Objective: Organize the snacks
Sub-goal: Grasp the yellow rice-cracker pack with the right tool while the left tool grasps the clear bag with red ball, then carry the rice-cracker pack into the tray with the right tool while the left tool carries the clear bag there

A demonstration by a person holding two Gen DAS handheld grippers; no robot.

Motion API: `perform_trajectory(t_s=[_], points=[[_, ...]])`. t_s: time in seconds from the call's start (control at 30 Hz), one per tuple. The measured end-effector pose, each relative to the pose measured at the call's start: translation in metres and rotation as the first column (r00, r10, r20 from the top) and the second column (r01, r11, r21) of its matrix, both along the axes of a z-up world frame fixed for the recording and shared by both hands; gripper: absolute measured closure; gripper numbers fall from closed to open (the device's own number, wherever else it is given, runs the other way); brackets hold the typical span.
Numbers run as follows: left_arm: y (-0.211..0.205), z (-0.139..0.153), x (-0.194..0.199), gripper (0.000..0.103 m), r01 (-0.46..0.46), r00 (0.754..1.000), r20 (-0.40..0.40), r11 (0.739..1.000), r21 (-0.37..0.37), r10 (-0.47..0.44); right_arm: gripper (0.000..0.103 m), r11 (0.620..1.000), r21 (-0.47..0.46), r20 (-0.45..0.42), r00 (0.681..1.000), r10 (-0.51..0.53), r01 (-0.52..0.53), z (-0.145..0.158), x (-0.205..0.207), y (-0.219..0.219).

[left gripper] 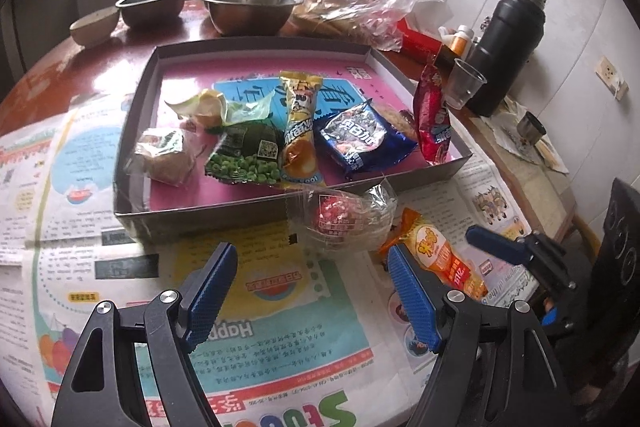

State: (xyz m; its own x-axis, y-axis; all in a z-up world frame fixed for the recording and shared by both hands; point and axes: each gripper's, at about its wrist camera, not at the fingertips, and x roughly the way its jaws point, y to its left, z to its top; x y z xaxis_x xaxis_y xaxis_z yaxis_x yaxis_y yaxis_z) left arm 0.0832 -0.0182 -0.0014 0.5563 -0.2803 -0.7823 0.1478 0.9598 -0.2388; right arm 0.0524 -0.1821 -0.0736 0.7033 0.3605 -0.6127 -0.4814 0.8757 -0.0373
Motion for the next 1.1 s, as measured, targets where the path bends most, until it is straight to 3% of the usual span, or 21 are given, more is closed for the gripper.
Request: perform_trajectory(t_s=[0.33,0.57,0.93,1.0,1.03,1.1], points=[[-0.002,-0.014,0.013,0.024,0.004,0.999,-0.035,1.000,-0.026,-0.005,0.039,0.997,-0.072,-0.003,0.999,0.038,-0.038,-0.022,0.006,0.016],[-0.006,-0.019,0.019,0.024,0.006,0.999,-0.050,0.999,-0.042,-0.008,0.063,0.993,-0.092,0.027,0.997,0.073,-0.071,-0.024,0.002,0.020],[-0.012,-0.026,0.032,0.024,-0.025,0.997,-0.070,0.992,-0.122,0.017,0.065,0.996,-0.083,0.020,0.999,0.030,-0.028,-0.022,0.009,0.005],[-0.009,-0.027,0.034,0.029,-0.042,0.997,-0.075,0.987,-0.154,0.030,0.065,0.996,-0.084,0.022,0.999,0.023,-0.021,-0.021,0.011,0.003],[-0.009,-0.027,0.033,0.037,-0.044,0.997,-0.072,0.987,-0.156,0.033,0.065,0.996,-0.083,0.022,1.000,0.021,-0.019,-0.021,0.012,0.002],[-0.010,-0.027,0.033,0.041,-0.032,0.997,-0.072,0.986,-0.161,0.021,0.065,0.997,-0.076,0.021,1.000,0.013,-0.011,-0.021,0.013,0.000]])
